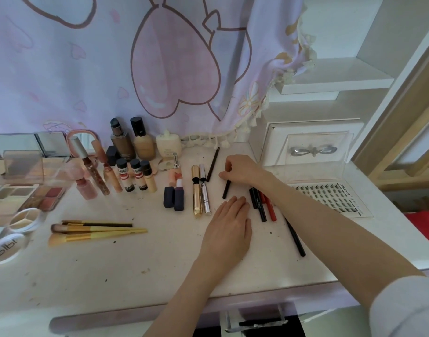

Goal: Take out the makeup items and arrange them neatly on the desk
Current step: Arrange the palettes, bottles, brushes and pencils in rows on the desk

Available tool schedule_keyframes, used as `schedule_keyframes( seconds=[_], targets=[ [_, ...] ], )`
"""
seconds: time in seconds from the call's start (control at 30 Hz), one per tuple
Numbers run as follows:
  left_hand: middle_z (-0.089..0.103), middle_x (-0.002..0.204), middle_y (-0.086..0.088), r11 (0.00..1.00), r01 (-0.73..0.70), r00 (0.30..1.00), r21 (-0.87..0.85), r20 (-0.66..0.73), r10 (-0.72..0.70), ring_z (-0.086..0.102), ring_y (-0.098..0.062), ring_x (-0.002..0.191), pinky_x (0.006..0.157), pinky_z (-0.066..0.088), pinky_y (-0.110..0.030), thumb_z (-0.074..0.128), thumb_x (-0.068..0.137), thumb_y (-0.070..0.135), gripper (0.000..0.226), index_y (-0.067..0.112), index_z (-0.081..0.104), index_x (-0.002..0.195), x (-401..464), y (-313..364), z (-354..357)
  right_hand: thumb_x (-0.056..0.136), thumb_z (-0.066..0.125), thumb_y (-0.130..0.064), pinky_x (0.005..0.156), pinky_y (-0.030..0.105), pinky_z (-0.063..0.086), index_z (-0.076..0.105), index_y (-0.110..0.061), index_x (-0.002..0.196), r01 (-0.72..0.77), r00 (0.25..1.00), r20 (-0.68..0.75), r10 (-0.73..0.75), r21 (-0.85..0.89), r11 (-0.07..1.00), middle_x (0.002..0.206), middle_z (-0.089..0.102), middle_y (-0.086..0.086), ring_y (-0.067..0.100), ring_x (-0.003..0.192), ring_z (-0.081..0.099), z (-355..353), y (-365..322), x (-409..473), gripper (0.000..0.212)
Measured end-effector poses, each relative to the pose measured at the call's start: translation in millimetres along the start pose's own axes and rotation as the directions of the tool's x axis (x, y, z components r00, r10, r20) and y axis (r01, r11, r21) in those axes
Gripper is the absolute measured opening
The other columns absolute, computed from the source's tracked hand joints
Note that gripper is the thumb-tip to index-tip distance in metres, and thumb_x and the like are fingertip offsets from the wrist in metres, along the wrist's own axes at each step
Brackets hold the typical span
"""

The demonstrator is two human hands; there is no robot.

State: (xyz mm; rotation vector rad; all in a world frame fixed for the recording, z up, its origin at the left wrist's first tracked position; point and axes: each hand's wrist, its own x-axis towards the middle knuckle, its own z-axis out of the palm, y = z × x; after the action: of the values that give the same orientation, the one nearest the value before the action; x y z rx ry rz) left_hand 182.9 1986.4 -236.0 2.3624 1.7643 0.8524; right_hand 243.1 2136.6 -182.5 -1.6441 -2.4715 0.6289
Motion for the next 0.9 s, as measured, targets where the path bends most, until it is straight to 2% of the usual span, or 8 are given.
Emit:
schedule_keyframes(
  seconds=[0.07, 0.2, 0.27, 0.37, 0.47, 0.6, 0.73, 0.9],
  targets=[
    [0.053, 0.132, -0.014, 1.0, -0.004, 1.0, -0.004, -0.009, 0.004, 0.046, -0.027, 0.127, 0.11, 0.027, -0.038, 0.048, 0.091, 0.009, 0.036, 0.0, 0.054, 0.126, 0.2, 0.6, -0.8, 0.088, 0.054, -0.021, 0.066, 0.026, 0.036, 0.054, -0.003, 0.104, -0.031, 0.999, -0.021, 0.031, -0.017, 0.999, 0.103, 0.058, 0.01, 0.02, 0.088, 0.049, 1.2, 0.5, -0.2, 0.024],
    [0.055, 0.129, -0.014, 1.0, -0.004, 1.0, -0.021, -0.031, 0.003, 0.048, -0.027, 0.124, 0.11, 0.024, -0.033, 0.048, 0.091, 0.008, 0.034, 0.0, 0.056, 0.123, -1.0, 1.0, -1.7, 0.085, 0.05, -0.006, 0.049, 0.023, 0.03, 0.041, -0.008, 0.09, -0.124, 0.991, -0.041, 0.125, 0.025, 0.992, 0.075, 0.04, 0.0, 0.019, 0.077, 0.046, 0.8, 2.1, 0.5, 0.011],
    [0.057, 0.127, -0.013, 0.999, 0.008, 0.999, -0.044, -0.038, -0.01, 0.05, -0.026, 0.122, 0.108, 0.027, -0.029, 0.048, 0.092, 0.007, 0.032, 0.001, 0.057, 0.122, -1.1, 1.1, -2.4, 0.083, 0.053, -0.006, 0.045, 0.024, 0.029, 0.038, -0.01, 0.074, -0.173, 0.984, -0.032, 0.174, 0.019, 0.985, 0.068, 0.039, 0.001, 0.015, 0.063, 0.043, -1.2, 3.1, 0.9, 0.018],
    [0.06, 0.121, -0.014, 0.998, 0.011, 0.999, -0.067, -0.041, -0.013, 0.054, -0.027, 0.116, 0.103, 0.037, -0.032, 0.05, 0.09, 0.004, 0.029, -0.001, 0.06, 0.117, -0.7, 1.2, -3.3, 0.081, 0.055, -0.005, 0.041, 0.022, 0.027, 0.037, -0.011, 0.06, -0.217, 0.976, -0.038, 0.217, -0.018, 0.976, 0.061, 0.04, 0.001, 0.011, 0.052, 0.038, -3.0, 4.2, 1.2, 0.028],
    [0.059, 0.12, -0.014, 0.998, 0.005, 0.999, -0.066, -0.035, -0.008, 0.054, -0.027, 0.115, 0.102, 0.04, -0.032, 0.05, 0.09, 0.004, 0.028, -0.002, 0.061, 0.116, -0.5, 1.1, -4.2, 0.081, 0.055, -0.004, 0.041, 0.021, 0.028, 0.038, -0.01, 0.057, -0.241, 0.97, -0.046, 0.239, -0.042, 0.97, 0.06, 0.042, 0.002, 0.012, 0.051, 0.039, -2.6, 3.9, 3.1, 0.03],
    [0.058, 0.121, -0.012, 0.997, 0.01, 0.999, -0.073, -0.037, -0.013, 0.052, -0.024, 0.116, 0.103, 0.038, -0.03, 0.048, 0.091, 0.005, 0.029, -0.001, 0.06, 0.117, -1.1, 1.7, -5.7, 0.081, 0.057, -0.004, 0.046, 0.021, 0.037, 0.043, -0.008, 0.058, -0.286, 0.958, -0.027, 0.287, 0.026, 0.958, 0.061, 0.05, 0.004, 0.018, 0.058, 0.05, -5.0, 2.2, 5.9, 0.027],
    [0.058, 0.122, -0.012, 0.997, 0.012, 0.999, -0.082, -0.046, -0.016, 0.052, -0.023, 0.116, 0.103, 0.036, -0.028, 0.048, 0.092, 0.007, 0.029, 0.0, 0.06, 0.118, -1.7, 2.6, -6.7, 0.078, 0.054, -0.002, 0.039, 0.02, 0.033, 0.041, -0.009, 0.058, -0.327, 0.943, -0.034, 0.332, 0.096, 0.94, 0.035, 0.049, -0.001, 0.013, 0.046, 0.045, -7.6, 1.5, 4.3, 0.024],
    [0.058, 0.122, -0.012, 0.995, 0.019, 0.999, -0.101, -0.043, -0.024, 0.052, -0.023, 0.116, 0.103, 0.037, -0.027, 0.048, 0.092, 0.007, 0.029, 0.0, 0.06, 0.117, -1.5, 3.7, -8.2, 0.076, 0.056, -0.002, 0.04, 0.021, 0.031, 0.042, -0.009, 0.059, -0.319, 0.948, -0.003, 0.319, 0.053, 0.946, 0.06, 0.048, 0.004, 0.014, 0.049, 0.045, -8.3, -4.7, 4.8, 0.023]
  ],
)
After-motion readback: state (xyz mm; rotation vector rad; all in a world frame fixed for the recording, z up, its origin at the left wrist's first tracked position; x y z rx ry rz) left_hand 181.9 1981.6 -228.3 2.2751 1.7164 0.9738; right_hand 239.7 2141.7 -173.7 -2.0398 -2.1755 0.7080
